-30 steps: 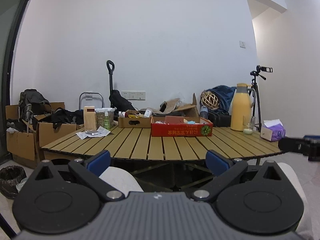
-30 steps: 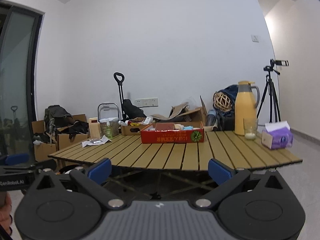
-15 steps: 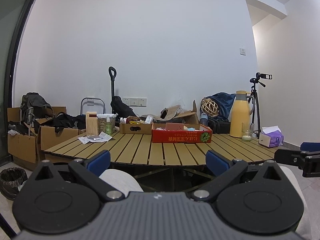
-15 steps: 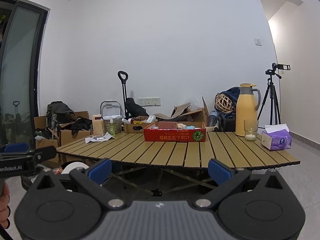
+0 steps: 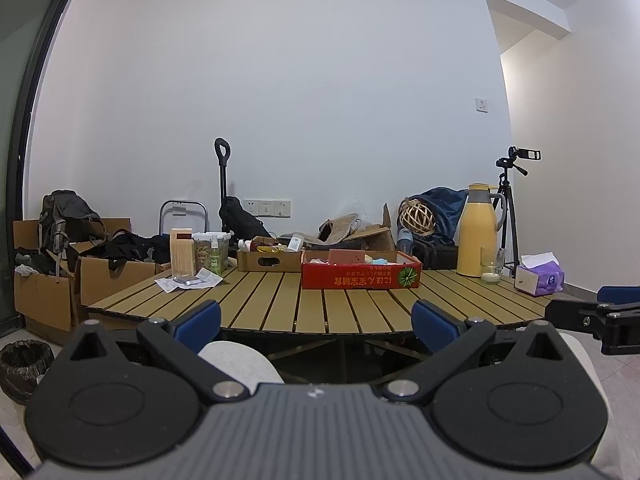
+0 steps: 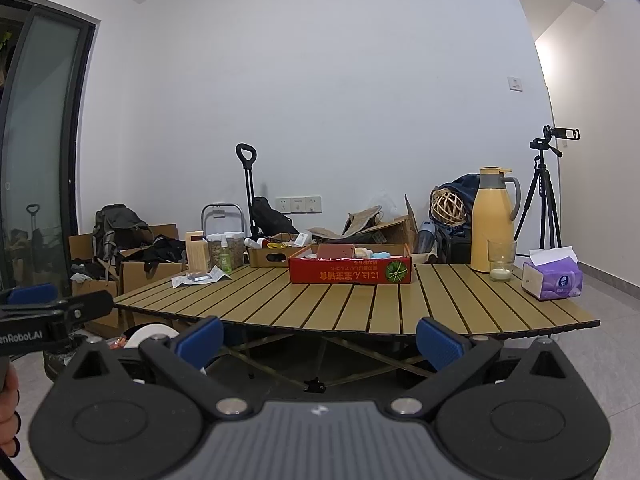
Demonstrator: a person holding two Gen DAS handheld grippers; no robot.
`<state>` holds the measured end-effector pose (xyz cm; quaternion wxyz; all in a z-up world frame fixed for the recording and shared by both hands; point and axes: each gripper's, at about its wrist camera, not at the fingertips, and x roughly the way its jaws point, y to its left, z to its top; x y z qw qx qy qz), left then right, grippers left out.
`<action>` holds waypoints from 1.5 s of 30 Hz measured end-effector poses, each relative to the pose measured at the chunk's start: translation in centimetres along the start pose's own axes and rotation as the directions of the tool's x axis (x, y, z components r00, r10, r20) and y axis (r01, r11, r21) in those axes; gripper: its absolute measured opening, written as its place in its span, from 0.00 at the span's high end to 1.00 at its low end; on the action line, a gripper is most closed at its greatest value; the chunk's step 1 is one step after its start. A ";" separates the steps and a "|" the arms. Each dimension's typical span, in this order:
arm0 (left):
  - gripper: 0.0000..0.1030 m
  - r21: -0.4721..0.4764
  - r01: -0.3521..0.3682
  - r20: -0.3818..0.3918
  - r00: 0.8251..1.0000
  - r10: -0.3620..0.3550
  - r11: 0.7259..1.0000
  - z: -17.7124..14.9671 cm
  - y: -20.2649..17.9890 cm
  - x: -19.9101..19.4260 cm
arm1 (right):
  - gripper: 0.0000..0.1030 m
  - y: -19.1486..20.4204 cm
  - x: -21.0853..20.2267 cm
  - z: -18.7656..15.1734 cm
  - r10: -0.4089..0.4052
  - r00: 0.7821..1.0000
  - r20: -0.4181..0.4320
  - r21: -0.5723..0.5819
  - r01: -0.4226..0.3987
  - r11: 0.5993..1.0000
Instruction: Organize soft objects
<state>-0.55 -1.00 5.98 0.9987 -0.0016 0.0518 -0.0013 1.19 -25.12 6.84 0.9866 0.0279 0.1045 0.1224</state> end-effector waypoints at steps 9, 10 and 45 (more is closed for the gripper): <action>0.00 -0.001 -0.003 0.000 1.000 0.003 1.000 0.0 0.0 -0.1 | 0.00 -0.1 0.1 -0.1 0.007 1.000 -0.005 0.002 -0.007 1.000; 0.00 -0.001 -0.004 0.000 1.000 0.004 1.000 0.0 0.0 -0.1 | 0.00 -0.1 0.1 -0.1 0.006 1.000 -0.004 0.002 -0.006 1.000; 0.00 0.007 0.003 -0.003 1.000 -0.003 1.000 -0.2 0.1 -0.1 | 0.00 0.0 0.3 -0.3 0.009 1.000 -0.013 0.008 -0.009 1.000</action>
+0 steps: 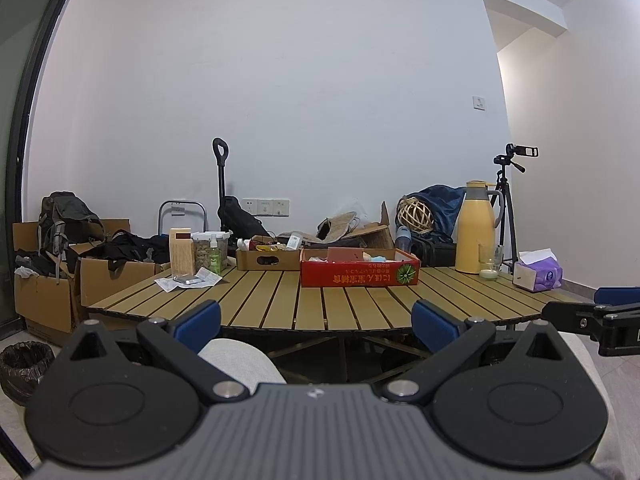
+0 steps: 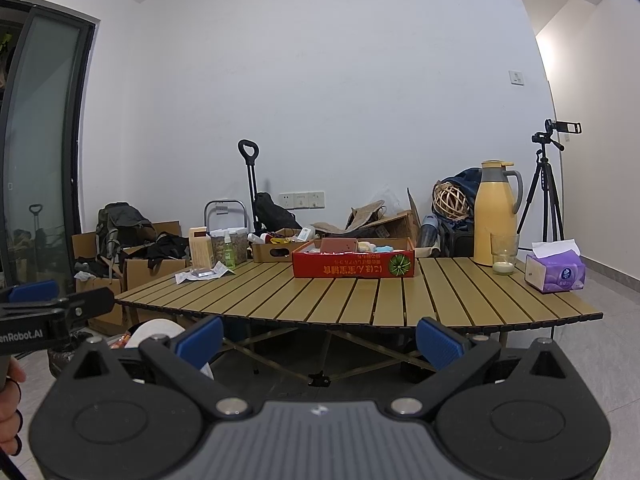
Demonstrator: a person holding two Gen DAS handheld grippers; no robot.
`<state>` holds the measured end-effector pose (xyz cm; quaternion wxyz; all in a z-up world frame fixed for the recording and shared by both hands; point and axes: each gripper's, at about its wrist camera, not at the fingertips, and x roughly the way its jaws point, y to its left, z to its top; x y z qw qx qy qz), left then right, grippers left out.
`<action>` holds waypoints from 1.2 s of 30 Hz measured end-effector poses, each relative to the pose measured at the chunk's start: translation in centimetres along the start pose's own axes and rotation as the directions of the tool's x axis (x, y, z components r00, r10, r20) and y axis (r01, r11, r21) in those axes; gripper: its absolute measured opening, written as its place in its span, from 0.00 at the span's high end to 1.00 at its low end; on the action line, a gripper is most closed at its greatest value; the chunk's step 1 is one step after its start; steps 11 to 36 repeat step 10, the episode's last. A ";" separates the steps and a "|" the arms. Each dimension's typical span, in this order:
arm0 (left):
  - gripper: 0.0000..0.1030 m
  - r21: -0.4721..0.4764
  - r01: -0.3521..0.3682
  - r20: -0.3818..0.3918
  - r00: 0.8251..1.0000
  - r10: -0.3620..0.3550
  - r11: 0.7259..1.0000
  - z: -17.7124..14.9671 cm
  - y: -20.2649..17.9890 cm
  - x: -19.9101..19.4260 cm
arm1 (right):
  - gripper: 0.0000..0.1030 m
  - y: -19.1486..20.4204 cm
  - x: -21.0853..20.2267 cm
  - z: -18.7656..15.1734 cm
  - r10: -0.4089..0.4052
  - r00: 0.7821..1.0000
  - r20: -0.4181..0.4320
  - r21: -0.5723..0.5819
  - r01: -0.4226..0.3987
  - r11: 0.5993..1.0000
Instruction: Organize soft objects
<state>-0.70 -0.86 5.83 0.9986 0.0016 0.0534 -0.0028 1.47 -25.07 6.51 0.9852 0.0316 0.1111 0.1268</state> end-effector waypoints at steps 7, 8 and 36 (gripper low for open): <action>0.00 0.002 -0.005 0.004 1.000 0.005 1.000 -0.2 -0.1 -0.2 | 0.00 0.0 0.1 -0.1 0.003 1.000 -0.003 0.003 -0.003 1.000; 0.00 0.002 0.001 0.005 1.000 -0.001 1.000 -0.2 0.0 -0.2 | 0.00 0.1 0.1 -0.1 0.003 1.000 -0.004 0.003 -0.003 1.000; 0.00 -0.006 0.011 0.000 1.000 -0.011 1.000 -0.3 0.0 -0.1 | 0.00 0.0 0.2 -0.2 0.004 1.000 -0.006 0.004 -0.004 1.000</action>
